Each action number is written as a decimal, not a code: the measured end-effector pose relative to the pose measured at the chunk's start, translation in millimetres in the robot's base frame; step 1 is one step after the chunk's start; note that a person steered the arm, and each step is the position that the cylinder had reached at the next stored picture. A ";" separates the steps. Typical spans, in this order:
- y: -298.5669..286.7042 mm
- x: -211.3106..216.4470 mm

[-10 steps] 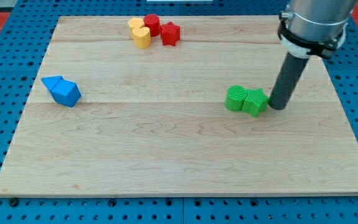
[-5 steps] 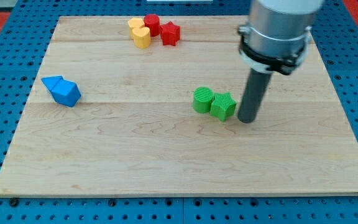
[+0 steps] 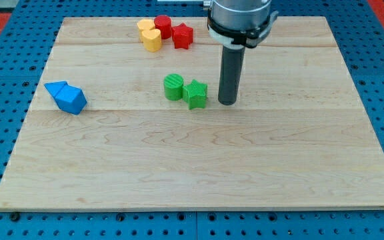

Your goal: Move the green star and the green circle towards the center left

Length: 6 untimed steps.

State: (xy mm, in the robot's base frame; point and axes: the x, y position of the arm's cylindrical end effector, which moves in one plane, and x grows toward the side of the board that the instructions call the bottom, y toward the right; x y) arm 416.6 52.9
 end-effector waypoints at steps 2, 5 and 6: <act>-47.1 -10.1; -67.7 -14.0; -95.9 -29.4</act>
